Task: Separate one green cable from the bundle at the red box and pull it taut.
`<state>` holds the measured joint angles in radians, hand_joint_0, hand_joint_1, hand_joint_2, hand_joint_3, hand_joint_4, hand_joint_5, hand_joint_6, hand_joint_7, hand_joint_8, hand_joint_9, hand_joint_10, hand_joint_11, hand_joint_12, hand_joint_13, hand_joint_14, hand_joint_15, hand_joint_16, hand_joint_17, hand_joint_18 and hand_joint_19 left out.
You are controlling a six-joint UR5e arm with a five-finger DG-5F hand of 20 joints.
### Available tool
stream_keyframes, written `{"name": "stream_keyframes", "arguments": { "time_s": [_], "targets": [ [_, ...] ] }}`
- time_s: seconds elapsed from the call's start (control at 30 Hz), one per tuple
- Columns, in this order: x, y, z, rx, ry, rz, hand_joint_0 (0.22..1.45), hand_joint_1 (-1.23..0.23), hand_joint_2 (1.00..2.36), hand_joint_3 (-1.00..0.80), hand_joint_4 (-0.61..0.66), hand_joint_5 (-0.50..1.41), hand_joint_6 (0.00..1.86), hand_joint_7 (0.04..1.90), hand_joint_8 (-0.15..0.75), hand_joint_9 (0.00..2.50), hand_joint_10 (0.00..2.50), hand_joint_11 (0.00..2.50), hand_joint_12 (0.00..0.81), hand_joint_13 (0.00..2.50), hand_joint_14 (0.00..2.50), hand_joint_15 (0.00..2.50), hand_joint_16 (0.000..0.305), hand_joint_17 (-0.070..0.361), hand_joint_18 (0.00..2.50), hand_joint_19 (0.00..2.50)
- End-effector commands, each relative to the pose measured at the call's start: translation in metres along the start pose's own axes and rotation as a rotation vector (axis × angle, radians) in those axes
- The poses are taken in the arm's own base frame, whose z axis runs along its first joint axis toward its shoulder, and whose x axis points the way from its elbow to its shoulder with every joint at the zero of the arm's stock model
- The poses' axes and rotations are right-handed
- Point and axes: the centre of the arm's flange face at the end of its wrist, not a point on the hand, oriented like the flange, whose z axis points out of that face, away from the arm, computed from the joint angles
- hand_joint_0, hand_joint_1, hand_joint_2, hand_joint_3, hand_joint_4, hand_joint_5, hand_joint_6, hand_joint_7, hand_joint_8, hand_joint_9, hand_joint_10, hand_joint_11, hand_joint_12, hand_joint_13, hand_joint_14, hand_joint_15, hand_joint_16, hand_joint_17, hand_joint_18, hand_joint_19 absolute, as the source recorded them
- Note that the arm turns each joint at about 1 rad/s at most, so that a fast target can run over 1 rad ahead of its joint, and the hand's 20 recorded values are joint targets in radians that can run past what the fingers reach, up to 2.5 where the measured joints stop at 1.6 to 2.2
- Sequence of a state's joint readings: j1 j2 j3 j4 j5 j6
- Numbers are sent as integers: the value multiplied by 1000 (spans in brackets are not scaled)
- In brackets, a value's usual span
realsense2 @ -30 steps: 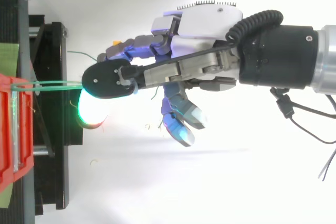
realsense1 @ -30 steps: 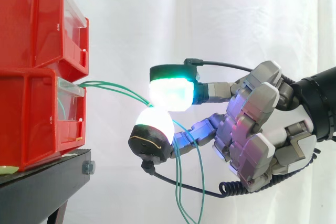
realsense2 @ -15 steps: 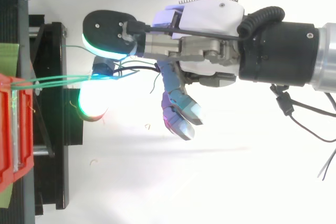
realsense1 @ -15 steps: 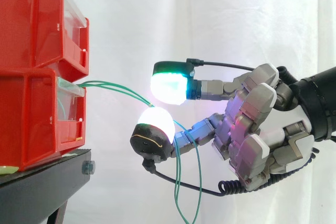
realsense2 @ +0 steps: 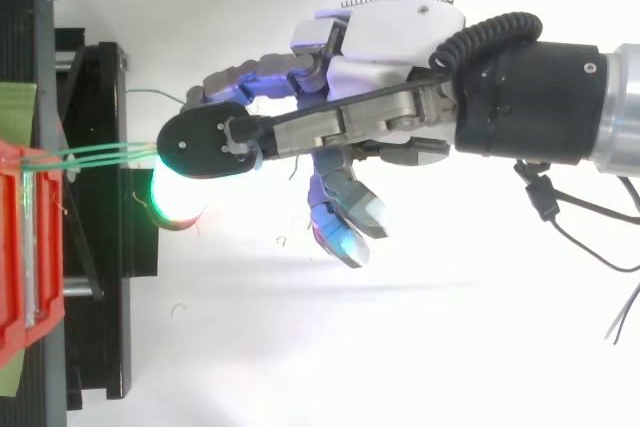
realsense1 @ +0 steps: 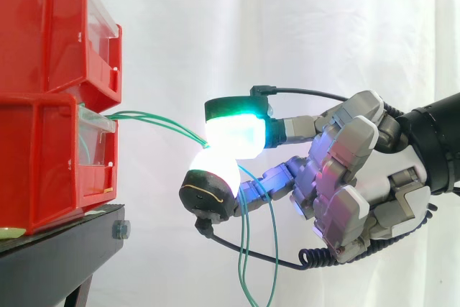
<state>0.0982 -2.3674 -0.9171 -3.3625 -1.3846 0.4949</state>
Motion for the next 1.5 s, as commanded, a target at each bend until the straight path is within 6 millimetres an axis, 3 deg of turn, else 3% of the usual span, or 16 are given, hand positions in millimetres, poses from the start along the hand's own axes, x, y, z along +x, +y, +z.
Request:
{"name": "stream_keyframes", "arguments": {
  "time_s": [0.0,0.9,1.47],
  "targets": [
    [0,0,0,-1,-1,-1,724,-631,1014,-279,55,149,503,1276,78,2249,23,511,453,1833,20,568,70,158,1833,386],
    [-4,3,-1,-63,-123,-70,731,-650,1014,-262,36,149,503,1281,101,2219,22,522,450,1838,21,589,70,157,1828,411],
    [16,17,-15,-108,-160,-132,728,-649,1014,-260,33,149,503,1282,111,2207,23,510,451,1837,19,584,70,157,1826,413]
  ]
}}
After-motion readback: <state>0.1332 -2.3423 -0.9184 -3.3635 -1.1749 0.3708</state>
